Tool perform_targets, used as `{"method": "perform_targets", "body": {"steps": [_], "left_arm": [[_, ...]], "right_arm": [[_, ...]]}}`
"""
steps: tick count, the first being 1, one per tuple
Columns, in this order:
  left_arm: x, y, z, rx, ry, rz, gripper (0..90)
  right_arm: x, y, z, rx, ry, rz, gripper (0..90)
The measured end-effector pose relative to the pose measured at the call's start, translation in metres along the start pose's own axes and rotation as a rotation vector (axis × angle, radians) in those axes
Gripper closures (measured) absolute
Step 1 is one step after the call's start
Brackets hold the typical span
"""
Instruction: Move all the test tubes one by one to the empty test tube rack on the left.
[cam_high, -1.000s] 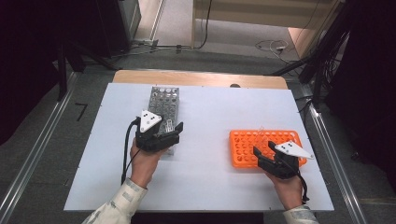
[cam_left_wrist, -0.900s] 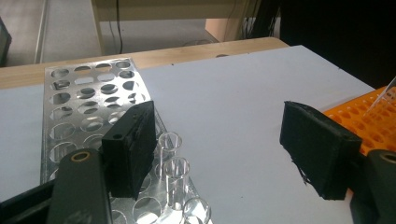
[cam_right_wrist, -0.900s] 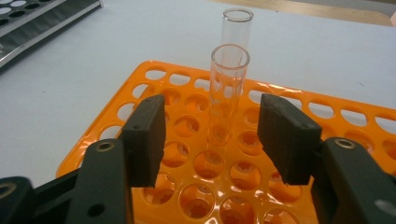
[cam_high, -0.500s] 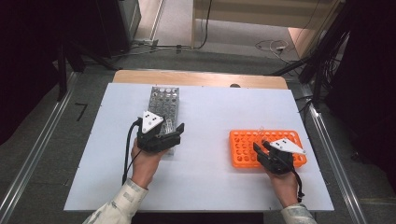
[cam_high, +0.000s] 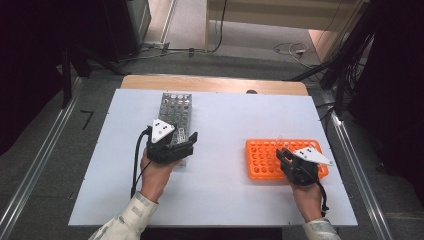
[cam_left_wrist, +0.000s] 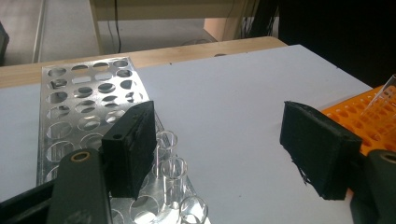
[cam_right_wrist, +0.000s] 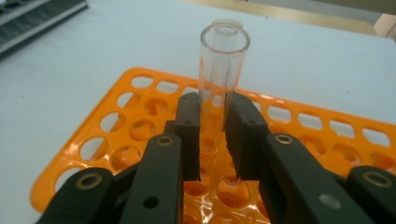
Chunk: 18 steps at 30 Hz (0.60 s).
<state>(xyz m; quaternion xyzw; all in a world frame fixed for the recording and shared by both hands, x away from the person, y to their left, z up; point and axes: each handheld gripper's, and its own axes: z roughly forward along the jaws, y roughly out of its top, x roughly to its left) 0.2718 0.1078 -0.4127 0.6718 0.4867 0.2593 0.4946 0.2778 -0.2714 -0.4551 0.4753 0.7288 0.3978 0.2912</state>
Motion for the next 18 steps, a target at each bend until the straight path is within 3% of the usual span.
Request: {"method": "perform_targets", "body": {"steps": [4, 8, 18], "left_arm": [[-0.001, 0.001, 0.000, 0.002, -0.006, 0.004, 24.8], [-0.003, 0.001, -0.001, 0.001, -0.012, 0.003, 24.6], [-0.012, 0.001, -0.001, 0.006, -0.041, 0.015, 24.6]], "right_arm": [[0.000, 0.010, -0.011, -0.024, -0.003, 0.012, 73.2], [0.003, 0.017, -0.020, -0.038, 0.024, 0.015, 73.3], [0.032, 0.029, -0.025, -0.045, 0.140, -0.014, 73.6]]}}
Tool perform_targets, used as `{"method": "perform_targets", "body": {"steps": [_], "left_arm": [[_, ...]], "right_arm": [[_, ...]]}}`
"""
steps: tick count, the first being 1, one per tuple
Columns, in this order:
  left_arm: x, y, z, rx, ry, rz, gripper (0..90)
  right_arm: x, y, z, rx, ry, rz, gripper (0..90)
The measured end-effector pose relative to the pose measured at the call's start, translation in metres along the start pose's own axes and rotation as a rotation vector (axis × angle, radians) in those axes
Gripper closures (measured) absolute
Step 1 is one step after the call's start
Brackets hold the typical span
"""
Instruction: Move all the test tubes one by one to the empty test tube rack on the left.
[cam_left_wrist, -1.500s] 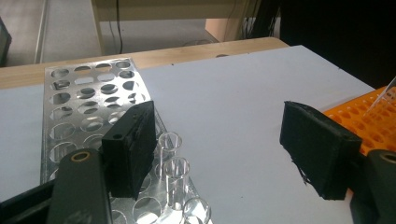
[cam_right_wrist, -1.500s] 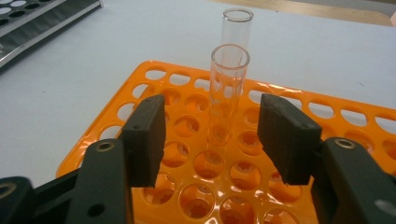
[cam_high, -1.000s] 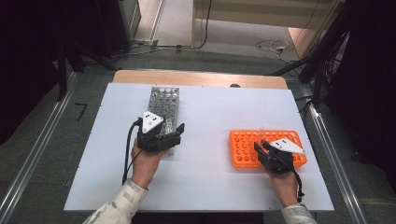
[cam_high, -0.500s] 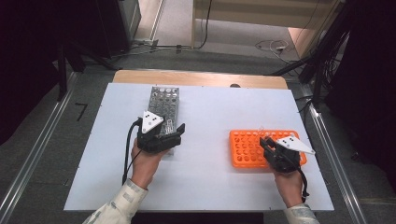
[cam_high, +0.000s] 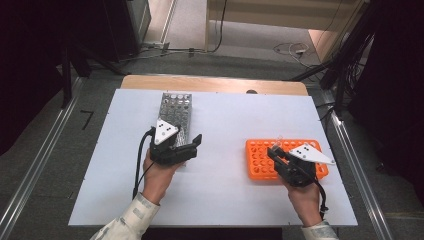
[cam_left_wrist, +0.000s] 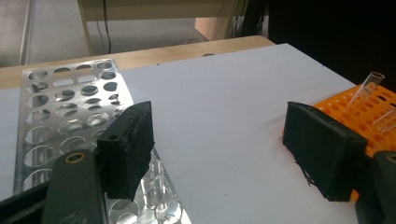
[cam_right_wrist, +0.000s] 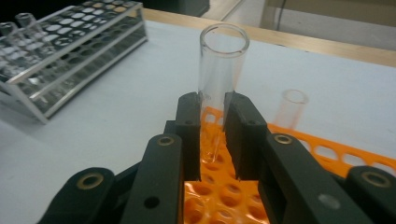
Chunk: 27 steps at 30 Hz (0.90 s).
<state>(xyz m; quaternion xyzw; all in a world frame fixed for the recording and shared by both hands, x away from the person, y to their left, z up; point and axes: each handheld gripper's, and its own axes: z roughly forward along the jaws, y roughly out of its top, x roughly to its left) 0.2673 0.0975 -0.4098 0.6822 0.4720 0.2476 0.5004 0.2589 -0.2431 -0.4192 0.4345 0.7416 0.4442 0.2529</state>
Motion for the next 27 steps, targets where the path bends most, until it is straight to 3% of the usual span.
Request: {"method": "perform_targets", "body": {"steps": [10, 22, 27], "left_arm": [[-0.019, 0.000, 0.001, 0.011, -0.061, 0.035, 24.6], [-0.034, -0.002, 0.002, 0.027, -0.110, 0.061, 25.0], [-0.041, -0.004, 0.004, 0.036, -0.160, 0.091, 33.9]], "right_arm": [[0.044, 0.005, 0.028, 0.049, 0.112, -0.074, 73.6], [0.079, 0.015, 0.067, 0.097, 0.195, -0.115, 73.6], [0.091, 0.018, 0.073, 0.111, 0.233, -0.143, 73.6]]}}
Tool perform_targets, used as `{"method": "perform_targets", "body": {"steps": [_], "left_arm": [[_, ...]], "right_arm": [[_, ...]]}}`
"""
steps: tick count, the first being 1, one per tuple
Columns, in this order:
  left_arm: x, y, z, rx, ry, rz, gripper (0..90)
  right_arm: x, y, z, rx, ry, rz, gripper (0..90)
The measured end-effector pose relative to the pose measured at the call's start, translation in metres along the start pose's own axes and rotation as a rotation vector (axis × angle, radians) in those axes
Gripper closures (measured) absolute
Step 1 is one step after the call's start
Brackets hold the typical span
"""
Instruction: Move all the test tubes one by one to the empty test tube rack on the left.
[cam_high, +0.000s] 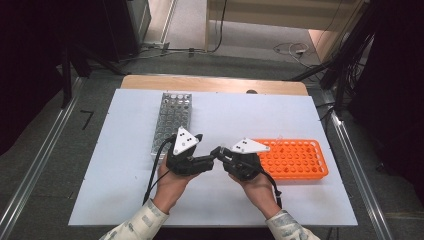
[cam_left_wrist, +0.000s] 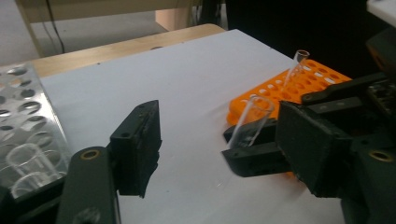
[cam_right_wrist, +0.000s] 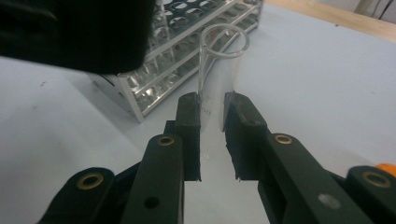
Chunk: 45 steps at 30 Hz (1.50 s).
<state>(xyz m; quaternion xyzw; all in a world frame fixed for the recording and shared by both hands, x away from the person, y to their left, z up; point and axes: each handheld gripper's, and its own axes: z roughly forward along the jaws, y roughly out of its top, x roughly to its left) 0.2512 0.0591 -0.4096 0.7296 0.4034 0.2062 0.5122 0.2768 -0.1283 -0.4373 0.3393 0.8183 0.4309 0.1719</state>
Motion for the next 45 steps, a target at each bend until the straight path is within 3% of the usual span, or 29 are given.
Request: {"method": "perform_targets", "body": {"steps": [4, 7, 18, 23, 27, 33, 45], "left_arm": [[-0.006, -0.003, 0.004, 0.018, -0.028, 0.035, 45.6], [-0.008, -0.004, 0.006, 0.029, -0.025, 0.062, 54.7], [-0.007, -0.007, 0.008, 0.032, -0.006, 0.080, 73.4], [-0.005, -0.006, 0.008, 0.030, -0.008, 0.071, 75.5], [-0.001, 0.000, 0.007, 0.016, -0.001, 0.067, 75.5], [0.013, 0.015, 0.004, -0.024, 0.052, 0.028, 75.5], [0.050, 0.030, 0.004, -0.042, 0.164, -0.023, 75.5]], "right_arm": [[0.008, 0.003, 0.004, 0.012, 0.030, -0.014, 73.6], [0.014, 0.005, 0.004, 0.012, 0.043, -0.025, 73.6], [0.014, 0.005, 0.004, 0.013, 0.046, -0.030, 73.5], [0.014, 0.005, 0.003, 0.015, 0.053, -0.023, 71.3], [0.011, 0.005, 0.001, 0.016, 0.073, -0.018, 52.1], [0.000, 0.002, -0.008, 0.006, 0.082, 0.007, 38.6], [-0.015, -0.005, -0.023, -0.007, 0.048, 0.020, 35.6]]}}
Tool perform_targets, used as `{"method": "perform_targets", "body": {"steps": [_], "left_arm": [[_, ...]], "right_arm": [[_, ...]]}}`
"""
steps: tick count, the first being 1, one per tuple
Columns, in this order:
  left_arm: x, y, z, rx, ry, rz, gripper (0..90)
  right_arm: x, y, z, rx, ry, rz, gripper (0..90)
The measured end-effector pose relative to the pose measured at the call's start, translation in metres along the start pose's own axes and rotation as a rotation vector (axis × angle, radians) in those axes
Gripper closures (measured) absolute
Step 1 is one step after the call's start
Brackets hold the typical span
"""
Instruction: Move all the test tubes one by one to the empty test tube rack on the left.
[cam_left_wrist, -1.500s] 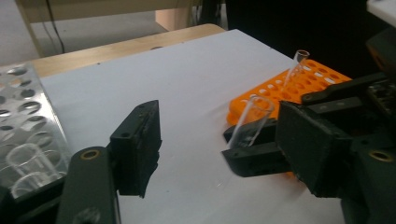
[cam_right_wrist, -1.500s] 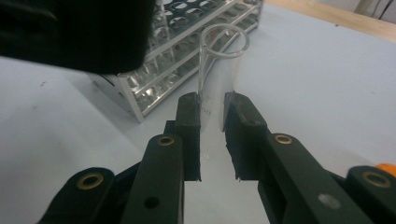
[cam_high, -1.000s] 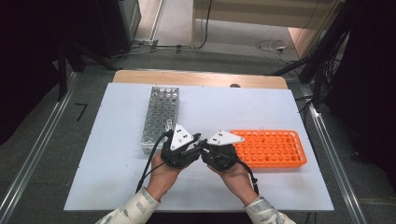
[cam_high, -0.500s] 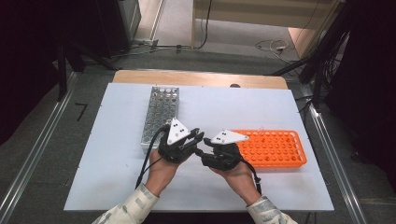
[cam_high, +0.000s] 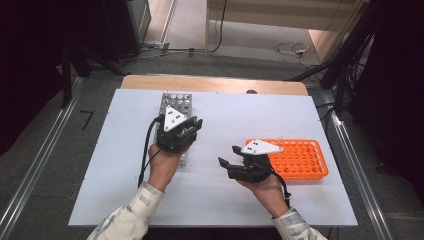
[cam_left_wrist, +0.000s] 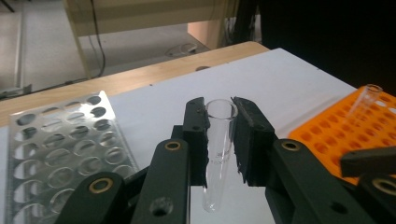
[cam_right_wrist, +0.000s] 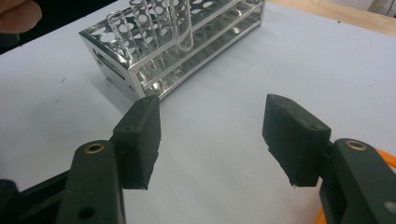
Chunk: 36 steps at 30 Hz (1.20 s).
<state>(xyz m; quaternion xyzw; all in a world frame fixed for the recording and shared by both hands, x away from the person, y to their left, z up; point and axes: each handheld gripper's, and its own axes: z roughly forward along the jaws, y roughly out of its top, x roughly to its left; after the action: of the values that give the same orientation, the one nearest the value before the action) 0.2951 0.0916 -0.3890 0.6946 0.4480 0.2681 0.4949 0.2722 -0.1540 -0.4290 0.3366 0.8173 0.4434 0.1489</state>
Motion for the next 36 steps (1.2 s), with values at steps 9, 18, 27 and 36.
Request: {"method": "perform_targets", "body": {"steps": [9, 18, 27, 36], "left_arm": [[0.019, 0.003, 0.005, -0.019, 0.077, -0.030, 75.4], [0.031, 0.002, 0.009, -0.019, 0.130, -0.048, 75.4], [0.036, -0.002, 0.013, -0.006, 0.147, -0.058, 75.4], [0.037, -0.013, 0.018, 0.016, 0.159, -0.056, 75.4]], "right_arm": [[0.000, 0.000, 0.000, -0.002, -0.001, 0.003, 35.7], [0.000, -0.001, 0.000, 0.001, -0.003, 0.001, 35.8], [-0.001, -0.001, 0.000, 0.000, -0.008, 0.005, 35.7], [0.000, -0.002, -0.001, -0.001, -0.009, 0.005, 36.0]]}}
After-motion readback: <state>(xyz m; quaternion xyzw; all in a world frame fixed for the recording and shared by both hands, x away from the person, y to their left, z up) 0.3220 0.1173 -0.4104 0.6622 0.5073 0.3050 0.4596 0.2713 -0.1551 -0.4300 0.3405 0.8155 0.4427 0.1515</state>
